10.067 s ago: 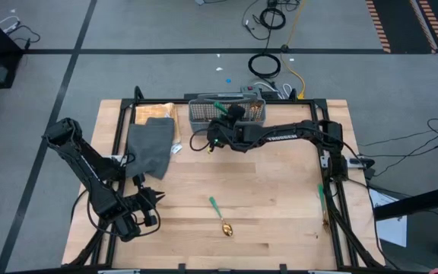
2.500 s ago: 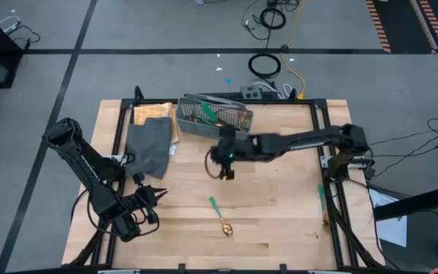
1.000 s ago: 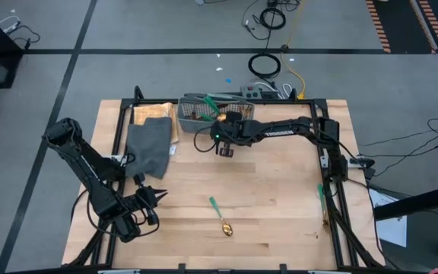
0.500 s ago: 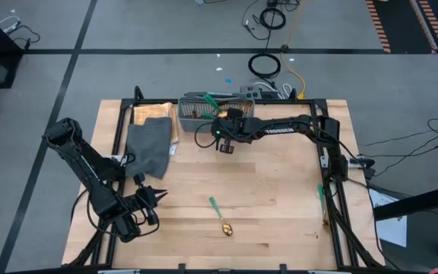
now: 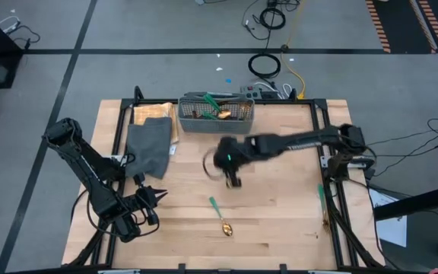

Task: Sort silverware
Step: Put the green spoon into the gray silverware basket, then put the green fork into the gray silverware basket

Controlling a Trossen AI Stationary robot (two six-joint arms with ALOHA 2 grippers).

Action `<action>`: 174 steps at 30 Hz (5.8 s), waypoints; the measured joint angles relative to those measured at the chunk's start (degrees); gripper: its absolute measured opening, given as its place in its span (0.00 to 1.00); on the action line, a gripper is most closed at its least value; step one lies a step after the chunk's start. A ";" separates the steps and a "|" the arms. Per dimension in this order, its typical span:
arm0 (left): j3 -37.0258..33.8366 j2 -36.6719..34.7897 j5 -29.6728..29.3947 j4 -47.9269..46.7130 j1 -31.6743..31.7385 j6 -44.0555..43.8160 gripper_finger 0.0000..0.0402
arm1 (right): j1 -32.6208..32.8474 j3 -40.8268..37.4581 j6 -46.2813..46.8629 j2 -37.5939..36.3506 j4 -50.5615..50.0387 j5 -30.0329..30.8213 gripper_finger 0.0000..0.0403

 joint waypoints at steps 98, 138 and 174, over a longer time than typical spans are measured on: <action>0.00 0.01 1.38 2.92 -0.01 1.69 0.11 | -6.50 32.14 -32.44 21.14 -34.74 81.01 0.00; 0.00 -0.01 0.95 1.46 -0.01 1.71 0.11 | -5.96 32.28 -51.80 31.97 -27.30 69.21 0.21; 0.79 -10.12 -27.35 2.02 -2.26 19.94 0.11 | 9.04 18.11 0.53 -22.40 -32.05 30.62 0.33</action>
